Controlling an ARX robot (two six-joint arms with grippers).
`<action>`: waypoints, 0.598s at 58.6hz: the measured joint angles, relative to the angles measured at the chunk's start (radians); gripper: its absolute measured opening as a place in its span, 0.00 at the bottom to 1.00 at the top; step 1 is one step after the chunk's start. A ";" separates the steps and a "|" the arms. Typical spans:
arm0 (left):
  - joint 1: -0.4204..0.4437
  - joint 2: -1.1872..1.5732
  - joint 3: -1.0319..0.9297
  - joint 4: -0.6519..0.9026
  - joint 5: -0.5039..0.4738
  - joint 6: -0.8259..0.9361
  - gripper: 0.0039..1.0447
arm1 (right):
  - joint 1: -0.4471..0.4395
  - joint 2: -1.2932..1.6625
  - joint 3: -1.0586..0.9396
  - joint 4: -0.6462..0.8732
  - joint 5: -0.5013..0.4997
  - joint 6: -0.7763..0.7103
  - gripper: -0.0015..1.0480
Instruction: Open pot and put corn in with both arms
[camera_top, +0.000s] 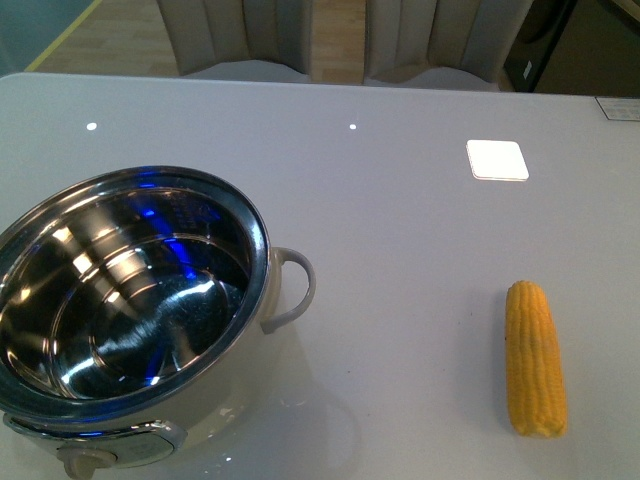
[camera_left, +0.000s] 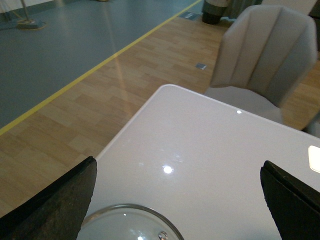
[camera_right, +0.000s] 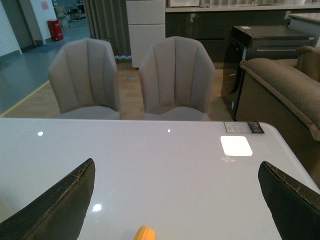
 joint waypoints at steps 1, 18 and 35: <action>0.000 -0.016 -0.006 -0.010 0.007 -0.001 0.93 | 0.000 0.000 0.000 0.000 0.000 0.000 0.91; 0.102 -0.336 -0.113 -0.220 0.147 -0.016 0.93 | 0.000 0.000 0.000 0.000 0.000 0.000 0.91; 0.077 -0.349 -0.215 0.038 0.302 0.003 0.76 | 0.000 0.000 0.000 0.000 0.000 0.000 0.91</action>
